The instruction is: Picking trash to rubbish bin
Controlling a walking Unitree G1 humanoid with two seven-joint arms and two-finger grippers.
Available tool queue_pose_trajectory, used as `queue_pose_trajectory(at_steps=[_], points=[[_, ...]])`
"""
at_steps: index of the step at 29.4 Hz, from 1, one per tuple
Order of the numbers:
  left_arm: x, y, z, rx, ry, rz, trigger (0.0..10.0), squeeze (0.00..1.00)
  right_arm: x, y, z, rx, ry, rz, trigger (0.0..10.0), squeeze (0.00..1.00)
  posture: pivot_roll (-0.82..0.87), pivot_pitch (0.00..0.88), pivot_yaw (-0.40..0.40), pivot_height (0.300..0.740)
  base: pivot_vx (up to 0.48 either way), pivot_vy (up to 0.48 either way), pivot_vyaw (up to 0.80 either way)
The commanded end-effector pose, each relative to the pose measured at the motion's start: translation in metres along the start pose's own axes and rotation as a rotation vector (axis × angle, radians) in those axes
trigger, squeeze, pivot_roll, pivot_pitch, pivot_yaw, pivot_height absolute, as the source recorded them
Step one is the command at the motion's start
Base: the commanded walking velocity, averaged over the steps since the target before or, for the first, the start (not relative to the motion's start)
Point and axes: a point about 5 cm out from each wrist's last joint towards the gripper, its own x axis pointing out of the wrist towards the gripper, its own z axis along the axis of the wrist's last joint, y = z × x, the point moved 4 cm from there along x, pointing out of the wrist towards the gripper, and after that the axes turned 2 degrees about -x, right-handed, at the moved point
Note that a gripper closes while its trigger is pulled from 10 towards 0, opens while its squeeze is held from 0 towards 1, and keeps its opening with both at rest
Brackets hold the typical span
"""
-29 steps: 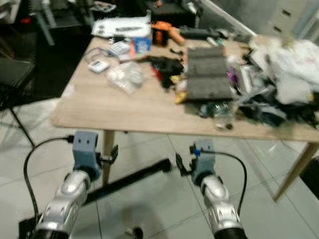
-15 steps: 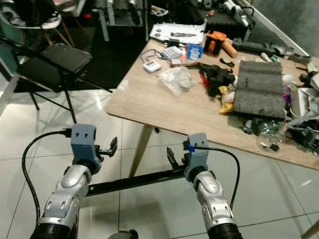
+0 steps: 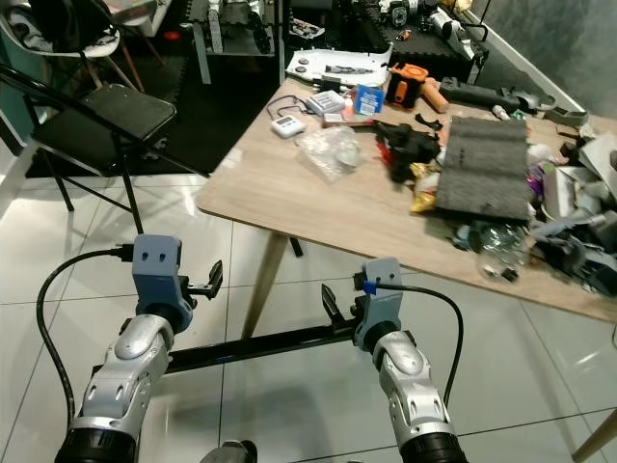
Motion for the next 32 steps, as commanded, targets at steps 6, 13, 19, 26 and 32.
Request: queue_pose_trajectory(at_steps=[6,13,19,26,32], points=[[-0.0005,0.0020,-0.0042,0.004,0.024,0.011,10.0,0.00,-0.0038,-0.0034,-0.0070,0.000,0.024,-0.016,10.0,0.00,0.00,0.171,-0.056,0.740,0.000,-0.396,0.00],[-0.0001,0.0056,-0.0045,0.006,0.028,0.022,10.0,0.00,-0.0034,-0.0030,-0.0077,-0.009,0.030,-0.016,10.0,0.00,0.00,0.172,-0.058,0.740,0.000,-0.392,0.00],[0.0009,0.0060,-0.0047,0.005,0.032,0.028,10.0,0.00,-0.0035,-0.0045,-0.0085,-0.015,0.036,-0.019,10.0,0.00,0.00,0.172,-0.058,0.740,0.000,-0.388,0.00],[0.0009,0.0046,-0.0057,0.004,0.034,0.028,10.0,0.00,-0.0041,-0.0051,-0.0094,-0.018,0.039,-0.020,10.0,0.00,0.00,0.173,-0.058,0.740,0.000,-0.391,0.00],[0.0003,0.0027,-0.0047,-0.025,0.026,0.025,10.0,0.00,-0.0051,-0.0056,-0.0107,-0.019,0.042,-0.021,10.0,0.00,0.00,0.172,-0.058,0.740,0.000,-0.260,0.00]])
